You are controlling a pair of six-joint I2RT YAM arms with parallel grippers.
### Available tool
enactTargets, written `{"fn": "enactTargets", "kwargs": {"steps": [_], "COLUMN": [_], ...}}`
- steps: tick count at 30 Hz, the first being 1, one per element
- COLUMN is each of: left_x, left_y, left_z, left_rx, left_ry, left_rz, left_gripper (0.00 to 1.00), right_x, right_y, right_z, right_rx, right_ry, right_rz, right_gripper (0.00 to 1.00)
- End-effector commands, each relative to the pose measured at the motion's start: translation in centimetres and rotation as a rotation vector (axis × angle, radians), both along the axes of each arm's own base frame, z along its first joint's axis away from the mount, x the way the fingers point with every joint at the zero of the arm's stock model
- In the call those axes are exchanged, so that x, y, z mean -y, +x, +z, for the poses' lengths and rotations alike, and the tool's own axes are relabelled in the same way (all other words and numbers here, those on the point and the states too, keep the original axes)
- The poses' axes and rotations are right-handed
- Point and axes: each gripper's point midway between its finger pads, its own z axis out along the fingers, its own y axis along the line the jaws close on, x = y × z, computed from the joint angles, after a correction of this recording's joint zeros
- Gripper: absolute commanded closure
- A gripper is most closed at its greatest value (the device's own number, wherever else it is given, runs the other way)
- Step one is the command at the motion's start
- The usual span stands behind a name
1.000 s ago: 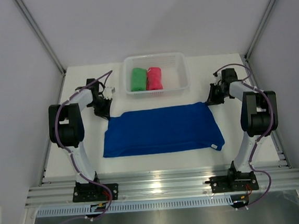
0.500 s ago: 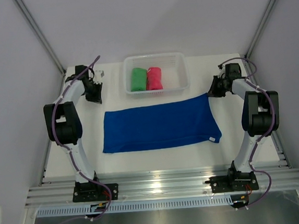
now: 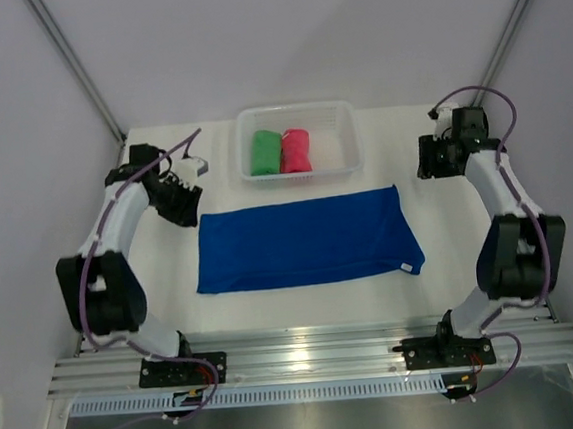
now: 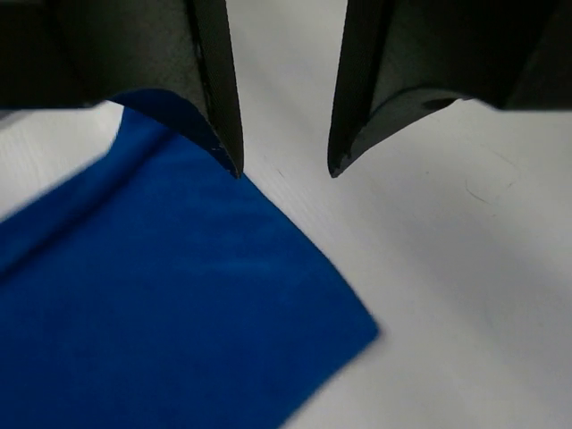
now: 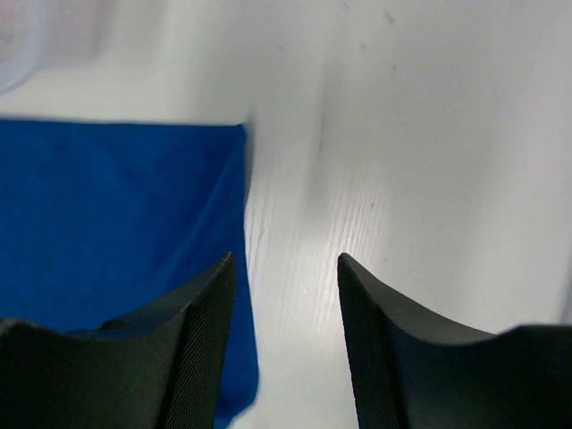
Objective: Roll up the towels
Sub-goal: Flatten the towel, then fold the towel
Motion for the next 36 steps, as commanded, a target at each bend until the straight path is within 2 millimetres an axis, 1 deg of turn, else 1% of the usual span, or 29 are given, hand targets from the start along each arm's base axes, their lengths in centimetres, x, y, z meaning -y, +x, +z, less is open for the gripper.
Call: {"fn": "enactTargets", "kwargs": {"steps": [1, 2, 3, 4, 5, 6, 7, 8, 9, 10, 11, 12, 13, 14, 15, 16, 17, 18, 19, 22, 23, 25, 28, 29, 31, 32, 33, 34, 36], "left_x": [3.2, 4.0, 4.2, 4.5, 5.0, 4.8, 4.8, 5.5, 5.2, 5.5, 6.0, 6.3, 6.2, 6.4, 6.0, 5.4, 5.1, 4.8, 4.3, 4.1, 4.0, 3.7, 3.9, 4.0, 3.9, 3.6, 3.6, 3.4, 3.4], "left_y": [-8.3, -10.5, -12.6, -13.5, -14.4, -16.2, -16.5, -16.3, -17.1, -17.0, -17.7, -16.6, -17.3, -16.9, -16.5, -17.1, -16.9, -16.5, -16.8, -16.9, -16.6, -16.0, -16.2, -16.3, -16.1, -16.2, -16.4, -16.7, -16.8], "left_z": [1.3, 1.2, 0.3, 0.2, 0.2, -0.8, -1.0, -1.0, -2.1, -2.3, -3.1, -2.7, -4.0, -4.0, -4.1, -5.4, -5.6, -5.8, -6.6, -7.2, -7.4, -7.6, -7.6, -7.7, -7.8, -7.9, -8.0, -8.1, -8.0], "left_rx": [-0.026, -0.022, -0.053, -0.029, -0.012, -0.015, 0.008, 0.053, 0.061, 0.092, 0.101, 0.182, 0.176, 0.212, 0.238, 0.214, 0.222, 0.242, 0.231, 0.235, 0.235, 0.234, 0.222, 0.221, 0.223, 0.215, 0.206, 0.192, 0.181], "left_ry": [-0.02, -0.007, -0.007, 0.005, 0.012, 0.029, 0.051, 0.075, 0.107, 0.126, 0.135, 0.173, 0.188, 0.208, 0.248, 0.269, 0.293, 0.323, 0.341, 0.354, 0.365, 0.392, 0.372, 0.365, 0.371, 0.377, 0.377, 0.374, 0.362], "left_rz": [-0.414, -0.49, -0.542, -0.624, -0.681, -0.721, -0.773, -0.815, -0.831, -0.852, -0.905, -0.918, -0.942, -0.97, -0.989, -1.002, -1.013, -1.036, -1.038, -1.047, -1.034, -1.017, -1.001, -0.995, -0.98, -0.969, -0.966, -0.956, -0.922], "left_gripper": [0.52, 0.51, 0.51, 0.5, 0.5, 0.5, 0.5, 0.5, 0.5, 0.5, 0.51, 0.53, 0.54, 0.55, 0.55, 0.55, 0.55, 0.55, 0.55, 0.57, 0.6, 0.62, 0.69, 0.76, 0.85, 0.95, 0.99, 0.99, 0.99], "right_x": [-1.8, -3.5, -4.9, -5.2, -6.5, -7.0, -7.0, -6.9, -6.2, -6.4, -6.2, -6.2, -6.2, -6.2, -6.0, -5.8, -5.6, -5.1, -4.9, -4.3, -4.2, -3.9, -3.9, -3.9, -3.9, -3.9, -4.0, -4.1, -5.1], "right_y": [-4.1, -6.0, -7.0, -7.8, -8.9, -9.7, -10.7, -11.6, -12.6, -12.9, -13.3, -14.3, -14.7, -15.1, -15.7, -16.1, -16.4, -16.9, -17.9, -19.3, -19.5, -20.3, -21.7, -22.3, -22.8, -23.1, -23.2, -23.3, -23.8], "right_z": [6.3, 4.8, 4.9, 5.6, 5.6, 5.3, 5.5, 4.9, 3.1, 3.2, 2.6, 1.4, 1.1, 1.6, 1.0, 1.3, 1.0, 0.6, -0.6, -1.9, -2.1, -2.8, -3.7, -4.3, -4.8, -5.3, -5.5, -5.8, -6.6], "right_rx": [0.187, 0.181, 0.207, 0.247, 0.252, 0.242, 0.239, 0.217, 0.168, 0.196, 0.192, 0.166, 0.17, 0.198, 0.188, 0.205, 0.201, 0.183, 0.14, 0.088, 0.079, 0.041, -0.006, -0.03, -0.051, -0.063, -0.064, -0.067, -0.068], "right_ry": [-0.312, -0.282, -0.296, -0.326, -0.298, -0.278, -0.273, -0.285, -0.314, -0.353, -0.37, -0.364, -0.366, -0.376, -0.376, -0.388, -0.396, -0.413, -0.409, -0.423, -0.427, -0.433, -0.424, -0.421, -0.427, -0.422, -0.421, -0.413, -0.386], "right_rz": [0.472, 0.613, 0.72, 0.782, 0.831, 0.855, 0.864, 0.891, 0.885, 0.895, 0.903, 0.911, 0.915, 0.911, 0.909, 0.896, 0.898, 0.894, 0.906, 0.917, 0.919, 0.932, 0.98, 0.994, 1.022, 1.032, 1.039, 1.051, 1.095], "right_gripper": [0.47, 0.45, 0.44, 0.43, 0.43, 0.43, 0.42, 0.42, 0.41, 0.42, 0.41, 0.41, 0.42, 0.42, 0.42, 0.42, 0.42, 0.41, 0.41, 0.41, 0.41, 0.41, 0.41, 0.41, 0.41, 0.41, 0.41, 0.41, 0.41]}}
